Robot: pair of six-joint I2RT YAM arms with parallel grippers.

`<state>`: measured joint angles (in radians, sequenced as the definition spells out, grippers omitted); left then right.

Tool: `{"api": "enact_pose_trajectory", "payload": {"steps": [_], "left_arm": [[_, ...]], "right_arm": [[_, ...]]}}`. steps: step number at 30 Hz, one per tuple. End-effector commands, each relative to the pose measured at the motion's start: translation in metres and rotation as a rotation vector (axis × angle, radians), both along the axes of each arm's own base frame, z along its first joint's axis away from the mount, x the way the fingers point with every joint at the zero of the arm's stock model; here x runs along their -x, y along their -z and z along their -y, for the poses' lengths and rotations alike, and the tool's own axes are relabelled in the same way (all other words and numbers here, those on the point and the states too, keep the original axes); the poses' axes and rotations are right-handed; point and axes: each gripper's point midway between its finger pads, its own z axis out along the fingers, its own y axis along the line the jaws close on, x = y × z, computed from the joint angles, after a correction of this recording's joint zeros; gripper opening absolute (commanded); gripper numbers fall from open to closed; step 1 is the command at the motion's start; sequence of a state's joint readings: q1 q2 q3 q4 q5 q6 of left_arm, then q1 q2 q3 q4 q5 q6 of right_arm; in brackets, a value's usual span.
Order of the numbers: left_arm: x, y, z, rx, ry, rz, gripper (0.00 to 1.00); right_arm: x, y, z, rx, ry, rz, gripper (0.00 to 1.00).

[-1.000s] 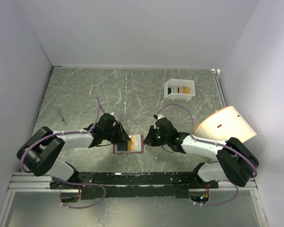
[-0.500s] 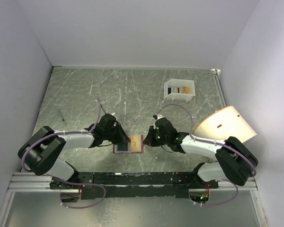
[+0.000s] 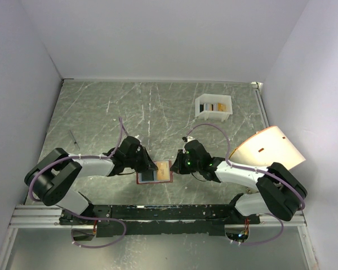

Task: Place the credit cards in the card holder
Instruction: Insert the credit card into the card holder, then close the card holder at the center of the board.

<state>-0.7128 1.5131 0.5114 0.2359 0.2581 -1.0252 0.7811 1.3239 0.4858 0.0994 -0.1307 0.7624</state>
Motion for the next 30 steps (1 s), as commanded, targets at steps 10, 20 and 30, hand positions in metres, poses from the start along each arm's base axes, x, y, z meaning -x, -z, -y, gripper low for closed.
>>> {"api": "enact_pose_trajectory", "payload": {"steps": [10,20,30], "left_arm": [[-0.001,-0.023,-0.008,-0.031,0.017,0.052,0.48],[-0.001,-0.024,-0.077,-0.139,-0.094,0.036,0.52],[0.024,-0.004,-0.078,-0.066,-0.05,-0.017,0.41]], "right_arm": [[-0.016,-0.017,0.016,0.102,0.041,0.094,0.0],[-0.022,-0.021,0.017,0.143,0.035,0.105,0.0],[-0.029,-0.049,0.013,0.124,0.035,0.145,0.0]]}}
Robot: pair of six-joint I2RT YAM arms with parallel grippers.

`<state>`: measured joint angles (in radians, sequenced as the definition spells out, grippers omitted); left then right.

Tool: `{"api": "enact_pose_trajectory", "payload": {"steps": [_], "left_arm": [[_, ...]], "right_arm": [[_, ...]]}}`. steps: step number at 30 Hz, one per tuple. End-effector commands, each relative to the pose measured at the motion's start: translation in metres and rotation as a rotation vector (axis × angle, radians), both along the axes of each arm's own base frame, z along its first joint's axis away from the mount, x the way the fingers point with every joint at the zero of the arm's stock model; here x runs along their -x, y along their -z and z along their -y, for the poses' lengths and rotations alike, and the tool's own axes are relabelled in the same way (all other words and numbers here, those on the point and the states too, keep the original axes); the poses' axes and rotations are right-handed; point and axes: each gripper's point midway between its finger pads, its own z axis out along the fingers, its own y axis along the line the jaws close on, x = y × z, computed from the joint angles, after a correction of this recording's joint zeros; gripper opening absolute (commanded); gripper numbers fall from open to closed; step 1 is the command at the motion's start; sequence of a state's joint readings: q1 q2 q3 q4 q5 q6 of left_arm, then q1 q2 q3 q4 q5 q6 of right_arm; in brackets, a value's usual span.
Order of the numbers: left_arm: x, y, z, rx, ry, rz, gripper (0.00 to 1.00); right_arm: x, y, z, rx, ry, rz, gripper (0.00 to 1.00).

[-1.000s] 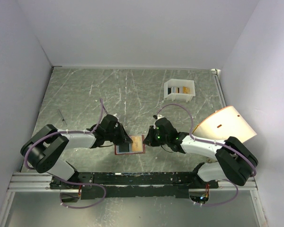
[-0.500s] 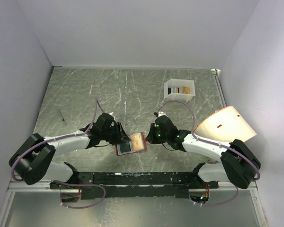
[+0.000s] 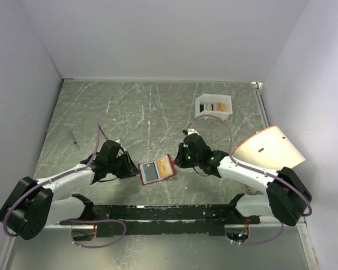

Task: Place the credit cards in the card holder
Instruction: Close the card holder at the center of the board.

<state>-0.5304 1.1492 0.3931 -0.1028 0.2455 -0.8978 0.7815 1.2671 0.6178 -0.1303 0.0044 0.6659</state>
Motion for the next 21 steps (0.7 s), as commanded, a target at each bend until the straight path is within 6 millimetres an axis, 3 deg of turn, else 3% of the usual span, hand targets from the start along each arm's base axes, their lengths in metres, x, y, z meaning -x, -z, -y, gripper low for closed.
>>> {"api": "enact_pose_trajectory", "payload": {"steps": [1,3,8,21], "left_arm": [[0.01,0.006,0.008,0.056,0.056,-0.025,0.4],[0.011,0.009,0.013,0.073,0.075,-0.04,0.39],[0.013,0.004,0.031,0.198,0.112,-0.041,0.48],[0.008,-0.006,0.052,0.36,0.118,-0.051,0.51]], "right_arm": [[-0.009,-0.026,-0.005,-0.022,-0.004,0.058,0.0],[-0.008,-0.03,-0.008,-0.032,-0.009,0.058,0.0],[-0.006,-0.035,-0.012,-0.065,-0.014,0.055,0.0],[-0.001,-0.019,-0.014,-0.071,-0.017,0.018,0.0]]}}
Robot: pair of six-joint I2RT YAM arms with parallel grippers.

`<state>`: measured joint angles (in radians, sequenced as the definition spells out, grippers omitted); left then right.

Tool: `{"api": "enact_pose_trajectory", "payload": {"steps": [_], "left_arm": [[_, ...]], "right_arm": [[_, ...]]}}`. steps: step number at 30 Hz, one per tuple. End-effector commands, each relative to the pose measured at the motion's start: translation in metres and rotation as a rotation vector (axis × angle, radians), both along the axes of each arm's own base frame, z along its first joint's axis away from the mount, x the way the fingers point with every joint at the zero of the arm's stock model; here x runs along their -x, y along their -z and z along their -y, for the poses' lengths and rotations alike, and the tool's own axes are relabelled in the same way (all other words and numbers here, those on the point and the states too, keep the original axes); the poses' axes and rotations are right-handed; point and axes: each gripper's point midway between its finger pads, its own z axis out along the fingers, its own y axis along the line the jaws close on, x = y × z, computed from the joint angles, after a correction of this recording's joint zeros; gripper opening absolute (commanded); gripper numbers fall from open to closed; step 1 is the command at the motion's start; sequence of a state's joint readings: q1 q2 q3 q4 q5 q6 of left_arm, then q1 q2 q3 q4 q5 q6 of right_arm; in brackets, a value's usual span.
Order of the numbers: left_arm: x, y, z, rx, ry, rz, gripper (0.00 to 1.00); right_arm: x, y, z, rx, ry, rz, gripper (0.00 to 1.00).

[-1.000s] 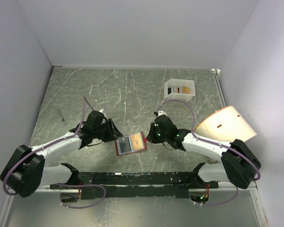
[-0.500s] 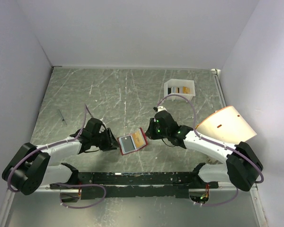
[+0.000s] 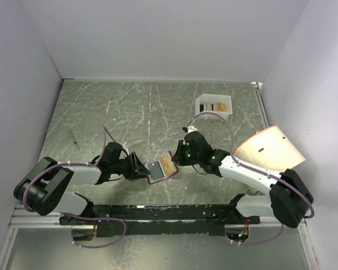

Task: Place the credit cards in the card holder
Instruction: Close the card holder at the center of the board.

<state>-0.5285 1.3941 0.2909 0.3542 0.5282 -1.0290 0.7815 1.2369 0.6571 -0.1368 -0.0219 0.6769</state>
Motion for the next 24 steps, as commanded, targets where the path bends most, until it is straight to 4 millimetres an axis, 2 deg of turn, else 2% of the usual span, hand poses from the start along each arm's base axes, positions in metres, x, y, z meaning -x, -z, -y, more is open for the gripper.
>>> {"api": "enact_pose_trajectory", "payload": {"steps": [1,7,13,22,24], "left_arm": [[-0.007,-0.018,0.01,0.095,0.001,0.043,0.51],[-0.014,-0.032,0.018,0.151,0.007,0.067,0.51],[-0.02,-0.04,0.022,0.161,0.014,0.089,0.51],[-0.026,-0.071,0.03,0.203,0.033,0.163,0.53],[-0.026,-0.072,0.031,0.198,0.039,0.169,0.53]], "right_arm": [[0.003,0.007,-0.001,-0.003,-0.002,-0.008,0.0],[0.005,0.031,0.012,0.058,0.026,-0.023,0.0],[0.011,0.051,0.015,0.069,0.025,-0.053,0.0],[0.019,0.049,-0.003,-0.03,-0.043,-0.059,0.0],[0.02,0.049,-0.008,-0.046,-0.064,-0.057,0.0]]}}
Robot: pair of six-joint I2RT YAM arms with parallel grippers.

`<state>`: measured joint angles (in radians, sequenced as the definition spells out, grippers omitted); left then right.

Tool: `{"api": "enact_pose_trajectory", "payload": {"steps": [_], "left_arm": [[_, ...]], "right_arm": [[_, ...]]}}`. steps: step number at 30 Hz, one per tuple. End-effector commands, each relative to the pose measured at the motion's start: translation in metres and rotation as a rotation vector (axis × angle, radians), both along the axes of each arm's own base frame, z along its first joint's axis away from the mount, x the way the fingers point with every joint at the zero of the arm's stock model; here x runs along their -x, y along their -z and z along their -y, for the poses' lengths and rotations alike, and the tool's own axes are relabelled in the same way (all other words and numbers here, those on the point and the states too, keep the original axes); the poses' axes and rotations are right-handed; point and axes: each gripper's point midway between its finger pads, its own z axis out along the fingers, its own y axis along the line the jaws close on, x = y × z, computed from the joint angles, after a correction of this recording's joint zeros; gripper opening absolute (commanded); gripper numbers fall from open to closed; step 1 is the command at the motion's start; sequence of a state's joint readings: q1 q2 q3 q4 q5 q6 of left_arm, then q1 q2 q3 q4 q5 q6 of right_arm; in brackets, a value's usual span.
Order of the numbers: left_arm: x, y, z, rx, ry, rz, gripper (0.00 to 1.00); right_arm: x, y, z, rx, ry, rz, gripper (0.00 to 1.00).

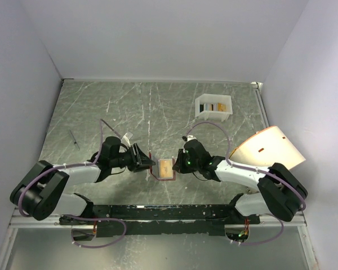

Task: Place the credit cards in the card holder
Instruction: Close the card holder at the center of the board.

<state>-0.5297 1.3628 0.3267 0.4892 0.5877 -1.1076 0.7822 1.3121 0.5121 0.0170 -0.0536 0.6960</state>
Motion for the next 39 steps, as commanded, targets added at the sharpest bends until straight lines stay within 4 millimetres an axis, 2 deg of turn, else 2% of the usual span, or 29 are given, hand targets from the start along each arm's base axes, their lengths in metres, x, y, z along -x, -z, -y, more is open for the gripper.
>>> {"api": "enact_pose_trajectory", "payload": {"steps": [1,6,15,19,25,33,39], "left_arm": [[-0.006,-0.025,0.01,0.037,0.029,0.08,0.53],[-0.004,-0.02,0.012,0.04,0.039,0.074,0.52],[-0.011,-0.013,0.02,0.002,0.074,0.08,0.54],[-0.014,-0.011,0.027,0.004,0.094,0.078,0.54],[-0.015,-0.002,0.034,-0.025,0.119,0.064,0.56],[-0.018,0.01,0.034,-0.078,0.128,0.05,0.43],[-0.018,0.02,0.036,-0.156,0.146,0.051,0.36]], "right_arm": [[0.003,-0.007,-0.02,-0.084,-0.064,0.017,0.0],[0.005,-0.013,-0.04,-0.135,-0.141,0.024,0.0],[0.0,-0.007,-0.025,-0.053,-0.091,0.041,0.0],[0.0,-0.004,-0.018,-0.032,-0.062,0.032,0.06],[-0.003,-0.01,-0.005,0.007,0.001,0.048,0.22],[-0.005,-0.034,0.004,-0.041,0.07,0.087,0.28],[-0.003,-0.034,0.013,-0.067,0.162,0.064,0.31]]}}
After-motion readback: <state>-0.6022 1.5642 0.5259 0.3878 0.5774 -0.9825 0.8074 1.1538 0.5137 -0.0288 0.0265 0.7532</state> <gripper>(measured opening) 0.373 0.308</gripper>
